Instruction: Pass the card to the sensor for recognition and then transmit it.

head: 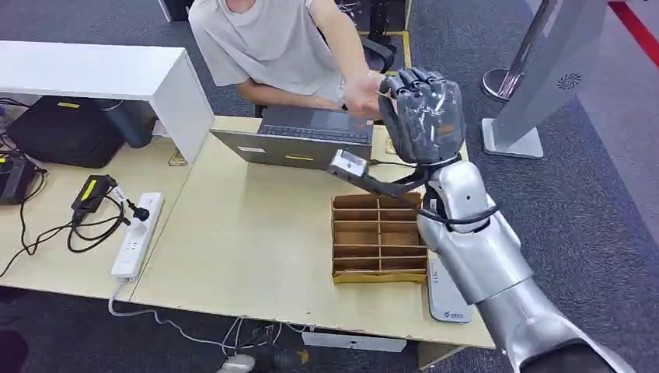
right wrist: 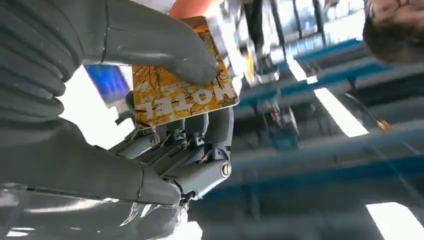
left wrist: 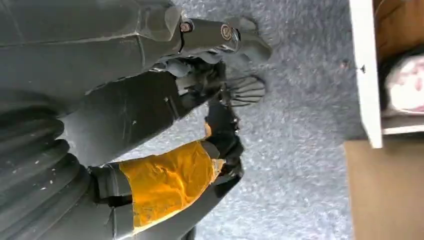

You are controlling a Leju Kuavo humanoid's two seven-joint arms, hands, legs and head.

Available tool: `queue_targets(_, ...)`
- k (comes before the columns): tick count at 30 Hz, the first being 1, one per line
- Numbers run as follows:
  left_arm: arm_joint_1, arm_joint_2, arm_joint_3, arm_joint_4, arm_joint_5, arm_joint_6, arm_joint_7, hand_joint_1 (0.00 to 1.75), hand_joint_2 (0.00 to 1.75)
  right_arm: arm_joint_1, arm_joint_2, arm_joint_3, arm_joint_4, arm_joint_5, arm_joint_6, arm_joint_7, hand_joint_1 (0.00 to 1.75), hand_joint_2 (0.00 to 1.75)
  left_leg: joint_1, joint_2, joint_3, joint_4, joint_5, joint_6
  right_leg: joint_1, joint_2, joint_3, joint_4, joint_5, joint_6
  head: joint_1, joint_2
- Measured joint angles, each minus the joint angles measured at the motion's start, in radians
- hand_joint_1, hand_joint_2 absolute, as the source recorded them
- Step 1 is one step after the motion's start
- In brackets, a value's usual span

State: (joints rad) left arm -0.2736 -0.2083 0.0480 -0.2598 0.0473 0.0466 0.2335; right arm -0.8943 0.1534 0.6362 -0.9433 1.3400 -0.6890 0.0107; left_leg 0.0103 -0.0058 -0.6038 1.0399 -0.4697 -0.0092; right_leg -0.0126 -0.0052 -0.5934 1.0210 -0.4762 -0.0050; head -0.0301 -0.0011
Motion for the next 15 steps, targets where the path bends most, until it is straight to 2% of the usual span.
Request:
queue_targets(3, -0.003, -0.014, -0.010, 0.004, -0.007, 0.011, 0.008, 0.00, 1.75, 0.010, 0.021, -0.060, 0.006, 0.094, -0.005, -0.008, 1.34, 1.75, -0.001, -0.004, -0.001, 0.000, 0.000, 0.000, 0.000, -0.003, 0.000, 0.000, 0.000, 0.000, -0.001, 0.000)
queue_targets(9, -0.004, -0.025, -0.011, 0.006, -0.007, 0.013, 0.008, 0.00, 1.75, 0.041, 0.040, -0.157, 0.019, 0.149, -0.005, -0.023, 1.34, 1.75, -0.001, -0.007, -0.005, 0.001, 0.001, 0.002, -0.001, -0.008, 0.000, -0.001, 0.000, 0.001, 0.000, 0.000)
queue_targets(10, -0.004, -0.027, -0.011, 0.006, -0.007, 0.013, 0.007, 0.00, 1.75, 0.045, 0.040, -0.163, 0.024, 0.149, -0.005, -0.023, 0.00, 1.75, -0.001, -0.008, -0.006, 0.001, 0.001, 0.002, -0.001, -0.008, -0.001, -0.001, 0.000, 0.001, 0.000, 0.000)
queue_targets(15, -0.004, -0.029, -0.013, 0.007, -0.005, -0.002, -0.006, 0.00, 1.75, 0.069, 0.040, -0.203, 0.042, 0.148, -0.005, -0.038, 0.00, 1.75, -0.001, -0.009, -0.009, 0.002, 0.001, 0.003, -0.002, -0.009, -0.002, -0.003, 0.001, 0.002, 0.000, 0.000)
